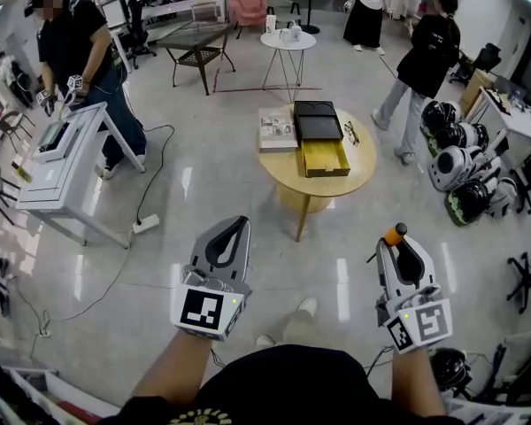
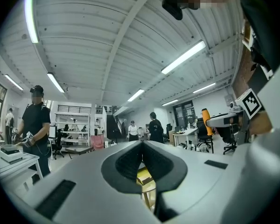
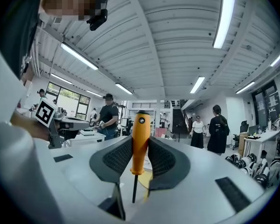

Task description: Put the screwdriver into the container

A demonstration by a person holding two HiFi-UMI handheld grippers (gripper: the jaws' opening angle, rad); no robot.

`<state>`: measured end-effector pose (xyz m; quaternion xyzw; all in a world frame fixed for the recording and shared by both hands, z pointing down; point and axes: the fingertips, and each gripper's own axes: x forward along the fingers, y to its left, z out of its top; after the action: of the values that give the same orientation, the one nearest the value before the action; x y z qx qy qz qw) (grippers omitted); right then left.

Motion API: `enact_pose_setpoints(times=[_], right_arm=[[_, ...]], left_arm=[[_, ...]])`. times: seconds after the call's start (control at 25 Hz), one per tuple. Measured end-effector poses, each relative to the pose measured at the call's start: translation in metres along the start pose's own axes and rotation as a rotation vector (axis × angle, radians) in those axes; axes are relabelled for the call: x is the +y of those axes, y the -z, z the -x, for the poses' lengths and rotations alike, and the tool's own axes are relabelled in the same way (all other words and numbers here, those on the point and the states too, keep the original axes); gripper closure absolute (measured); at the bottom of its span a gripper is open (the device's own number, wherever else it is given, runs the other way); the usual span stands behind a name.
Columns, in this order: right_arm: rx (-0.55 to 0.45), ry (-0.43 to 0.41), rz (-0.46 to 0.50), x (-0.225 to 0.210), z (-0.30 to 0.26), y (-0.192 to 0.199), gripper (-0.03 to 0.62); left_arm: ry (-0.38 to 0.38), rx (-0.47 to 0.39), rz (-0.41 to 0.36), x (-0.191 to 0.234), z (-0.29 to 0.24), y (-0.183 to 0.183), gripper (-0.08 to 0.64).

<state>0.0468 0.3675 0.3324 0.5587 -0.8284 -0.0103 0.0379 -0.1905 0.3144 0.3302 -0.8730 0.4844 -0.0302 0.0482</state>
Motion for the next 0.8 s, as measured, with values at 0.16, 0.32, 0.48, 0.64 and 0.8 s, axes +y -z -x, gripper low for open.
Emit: enact_pose_setpoints(times=[0.16, 0.32, 0.48, 0.64, 0.8], right_arm=[[0.009, -0.026, -0.004, -0.004, -0.015, 0.001, 0.474], [0.02, -0.044, -0.006, -0.012, -0.025, 0.005, 0.474], [0.029, -0.045, -0.014, -0.023, -0.038, 0.01, 0.474], [0.033, -0.047, -0.016, -0.036, -0.05, 0.012, 0.474], [0.029, -0.043, -0.019, -0.048, -0.065, 0.011, 0.474]], left_arm=[[-0.016, 0.003, 0.018, 0.008, -0.01, 0.003, 0.545], [-0.022, 0.003, 0.055, 0.014, -0.018, 0.009, 0.543], [-0.012, 0.014, 0.059, 0.014, -0.033, 0.016, 0.544], [-0.037, 0.008, 0.071, 0.019, -0.05, 0.019, 0.544], [-0.046, -0.011, 0.068, 0.028, -0.068, 0.018, 0.543]])
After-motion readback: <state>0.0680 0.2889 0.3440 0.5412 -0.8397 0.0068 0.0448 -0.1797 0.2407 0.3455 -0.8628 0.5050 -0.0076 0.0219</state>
